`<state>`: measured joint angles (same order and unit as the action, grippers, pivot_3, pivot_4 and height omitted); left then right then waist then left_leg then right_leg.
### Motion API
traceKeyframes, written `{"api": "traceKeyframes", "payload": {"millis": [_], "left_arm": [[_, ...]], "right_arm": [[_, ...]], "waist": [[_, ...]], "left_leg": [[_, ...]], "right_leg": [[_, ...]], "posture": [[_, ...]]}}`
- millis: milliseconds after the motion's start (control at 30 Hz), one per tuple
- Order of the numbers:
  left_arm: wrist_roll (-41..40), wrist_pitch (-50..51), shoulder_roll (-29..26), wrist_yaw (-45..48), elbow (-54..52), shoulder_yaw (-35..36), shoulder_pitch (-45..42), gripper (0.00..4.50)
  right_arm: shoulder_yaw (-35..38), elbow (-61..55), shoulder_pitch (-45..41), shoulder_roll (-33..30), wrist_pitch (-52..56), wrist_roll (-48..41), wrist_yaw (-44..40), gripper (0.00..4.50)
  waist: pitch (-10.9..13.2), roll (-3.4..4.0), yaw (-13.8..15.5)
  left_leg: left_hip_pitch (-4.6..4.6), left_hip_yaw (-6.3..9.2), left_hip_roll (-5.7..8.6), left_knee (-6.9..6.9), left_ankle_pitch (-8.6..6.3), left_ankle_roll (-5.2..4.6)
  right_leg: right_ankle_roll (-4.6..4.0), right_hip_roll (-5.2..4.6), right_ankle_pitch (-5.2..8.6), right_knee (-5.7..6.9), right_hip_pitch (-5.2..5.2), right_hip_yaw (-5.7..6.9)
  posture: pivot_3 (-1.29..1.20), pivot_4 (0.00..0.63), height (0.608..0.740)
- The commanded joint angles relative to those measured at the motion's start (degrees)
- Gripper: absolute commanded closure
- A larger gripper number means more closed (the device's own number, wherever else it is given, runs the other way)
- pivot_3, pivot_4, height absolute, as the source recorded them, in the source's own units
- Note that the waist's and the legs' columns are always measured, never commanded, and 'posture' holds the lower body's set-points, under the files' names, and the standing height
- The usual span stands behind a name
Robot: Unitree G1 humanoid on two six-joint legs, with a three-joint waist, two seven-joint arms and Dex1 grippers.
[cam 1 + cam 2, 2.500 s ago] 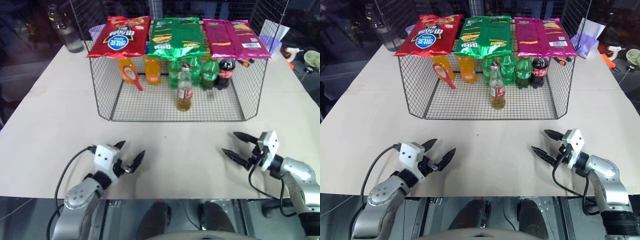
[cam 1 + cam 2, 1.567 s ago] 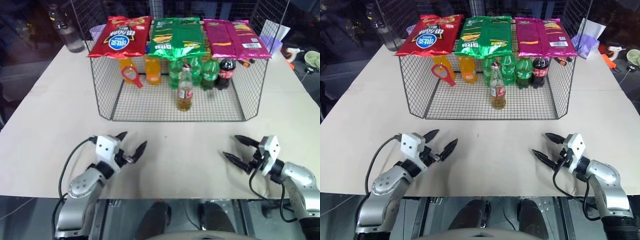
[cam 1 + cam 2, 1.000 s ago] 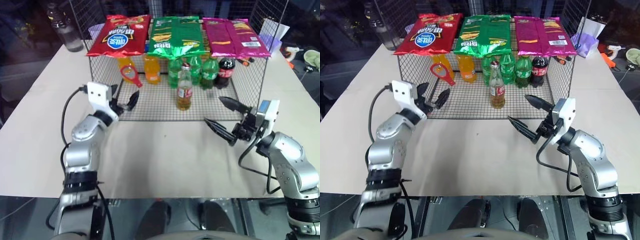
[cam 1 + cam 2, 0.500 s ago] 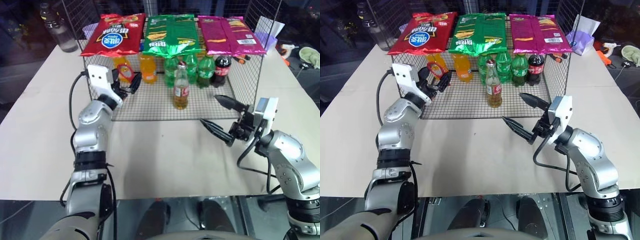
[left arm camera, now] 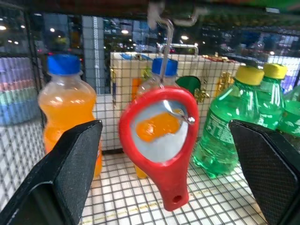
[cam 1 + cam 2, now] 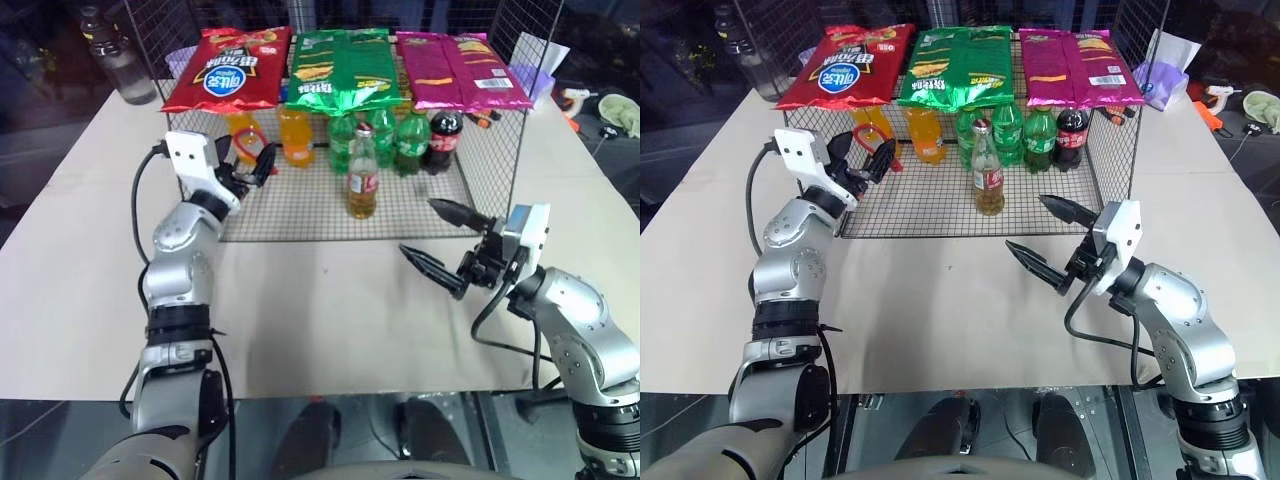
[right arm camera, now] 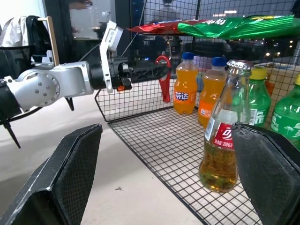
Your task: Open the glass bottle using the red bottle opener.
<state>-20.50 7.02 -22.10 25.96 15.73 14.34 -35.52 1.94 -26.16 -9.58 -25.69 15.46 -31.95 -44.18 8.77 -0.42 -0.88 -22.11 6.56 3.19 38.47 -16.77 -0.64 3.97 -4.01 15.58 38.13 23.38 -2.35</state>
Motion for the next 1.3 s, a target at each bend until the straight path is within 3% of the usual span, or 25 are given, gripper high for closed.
{"api": "traceKeyframes", "payload": {"millis": [33, 133, 233, 467, 533, 767, 1067, 1300], "left_arm": [[-0.39, -0.92, -0.59, -0.15, -1.70, 0.99, -0.88, 0.00], [-0.22, -1.23, -0.41, 0.01, -0.68, 0.80, -1.25, 0.00], [-0.12, -1.40, -0.36, 0.17, -0.08, 0.69, -1.46, 0.75], [-0.17, -1.49, -0.50, 0.50, 0.54, 0.62, -1.71, 3.81], [-0.56, -0.98, -0.41, 0.76, 0.12, 0.60, -1.56, 4.44], [-5.98, 4.11, 0.02, 2.75, -4.15, 1.71, -0.73, 4.44], [-20.97, 15.61, 0.66, 10.26, -9.03, 5.67, 2.05, 4.44], [-25.95, 21.00, 1.26, 10.29, -10.19, 7.16, 2.66, 4.44]], "right_arm": [[0.28, -0.82, -0.19, 0.10, -1.16, -0.39, -0.27, 0.05], [0.35, -0.66, -0.25, 0.13, -1.16, -0.34, -0.32, 0.05], [0.44, -0.78, -0.09, 0.17, -1.15, -0.31, -0.19, 0.00], [0.41, -0.82, 0.09, 0.32, -1.30, -0.03, 0.08, 0.00], [0.31, -0.61, -0.07, 0.43, -1.40, 0.08, 0.05, 0.00], [0.10, -0.06, -0.12, 0.68, -1.75, 0.25, -0.15, 0.00], [0.06, 0.31, 0.21, 0.74, -2.10, 0.59, -0.24, 0.00], [0.10, 0.46, 0.39, 0.75, -2.17, 0.91, -0.16, 0.00]], "waist": [[0.00, 0.00, 0.00], [0.00, 0.00, 0.00], [0.00, 0.00, 0.00], [0.00, -0.01, -0.01], [-0.01, -0.01, -0.01], [-0.01, -0.01, -0.02], [-0.01, -0.02, 0.14], [-0.01, -0.03, 0.21]], "left_leg": [[0.00, 0.00, 0.00, 0.00, 0.00, 0.00], [0.00, 0.00, 0.00, 0.00, 0.00, 0.00], [0.00, 0.00, 0.00, 0.01, 0.00, 0.00], [0.00, 0.00, 0.00, 0.03, 0.00, 0.00], [0.00, 0.00, 0.00, 0.05, 0.00, 0.00], [-0.01, 0.00, 0.00, 0.13, 0.00, 0.00], [-0.05, 0.01, 0.01, 0.32, 0.00, 0.00], [-0.06, 0.02, 0.03, 0.51, 0.00, 0.00]], "right_leg": [[0.00, 0.00, 0.00, 0.00, 0.00, 0.00], [0.00, 0.00, 0.00, 0.02, 0.00, 0.00], [0.00, 0.00, 0.00, 0.03, 0.01, 0.00], [0.00, 0.00, 0.00, 0.05, 0.01, 0.00], [0.00, 0.00, 0.00, 0.06, 0.01, 0.00], [0.00, 0.00, 0.00, 0.17, 0.02, -0.01], [0.00, 0.00, 0.00, 0.32, 0.02, 0.00], [0.00, -0.01, 0.00, 0.45, 0.02, -0.01]], "posture": [[0.00, 0.150, 0.740], [0.00, 0.150, 0.740], [0.00, 0.150, 0.740], [0.00, 0.150, 0.740], [0.00, 0.150, 0.740], [0.00, 0.150, 0.740], [0.00, 0.150, 0.740], [0.00, 0.150, 0.740]]}}
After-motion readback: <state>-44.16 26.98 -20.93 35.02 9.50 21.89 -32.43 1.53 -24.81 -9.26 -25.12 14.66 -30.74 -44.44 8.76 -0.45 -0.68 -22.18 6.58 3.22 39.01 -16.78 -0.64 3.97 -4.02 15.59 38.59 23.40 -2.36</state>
